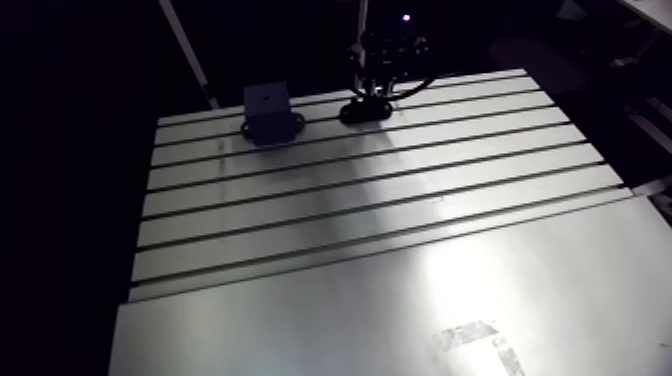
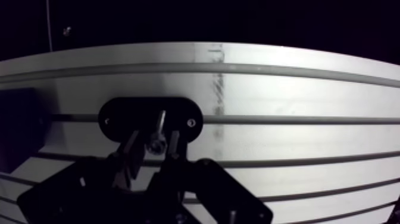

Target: Pick up the M10 bolt and insert it into the hole until fully seated.

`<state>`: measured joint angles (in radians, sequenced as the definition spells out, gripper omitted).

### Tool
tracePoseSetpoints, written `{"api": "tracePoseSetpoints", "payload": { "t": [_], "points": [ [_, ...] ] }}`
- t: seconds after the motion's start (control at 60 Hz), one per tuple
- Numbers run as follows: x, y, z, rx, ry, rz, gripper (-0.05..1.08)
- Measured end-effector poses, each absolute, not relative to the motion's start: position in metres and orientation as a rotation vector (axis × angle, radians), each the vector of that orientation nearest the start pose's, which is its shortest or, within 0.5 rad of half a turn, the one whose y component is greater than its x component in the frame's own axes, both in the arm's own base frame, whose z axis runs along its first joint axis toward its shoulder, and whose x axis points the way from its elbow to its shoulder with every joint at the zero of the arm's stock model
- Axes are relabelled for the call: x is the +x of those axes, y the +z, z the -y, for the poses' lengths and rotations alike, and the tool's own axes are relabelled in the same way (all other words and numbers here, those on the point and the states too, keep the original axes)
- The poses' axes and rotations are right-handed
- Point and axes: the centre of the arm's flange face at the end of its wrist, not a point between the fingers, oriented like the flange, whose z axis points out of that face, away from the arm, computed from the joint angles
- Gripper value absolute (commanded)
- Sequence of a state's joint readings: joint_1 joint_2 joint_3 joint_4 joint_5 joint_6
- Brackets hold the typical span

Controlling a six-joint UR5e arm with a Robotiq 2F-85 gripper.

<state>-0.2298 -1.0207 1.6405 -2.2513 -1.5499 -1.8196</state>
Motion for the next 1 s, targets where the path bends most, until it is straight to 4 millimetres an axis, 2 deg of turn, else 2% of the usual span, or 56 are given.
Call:
{"api": "tracePoseSetpoints", "payload": {
  "t": [1.0],
  "points": [
    [-0.6630,0.2072,-0.0208,-0.018,-0.015,-3.213,0.89]
  ]
}}
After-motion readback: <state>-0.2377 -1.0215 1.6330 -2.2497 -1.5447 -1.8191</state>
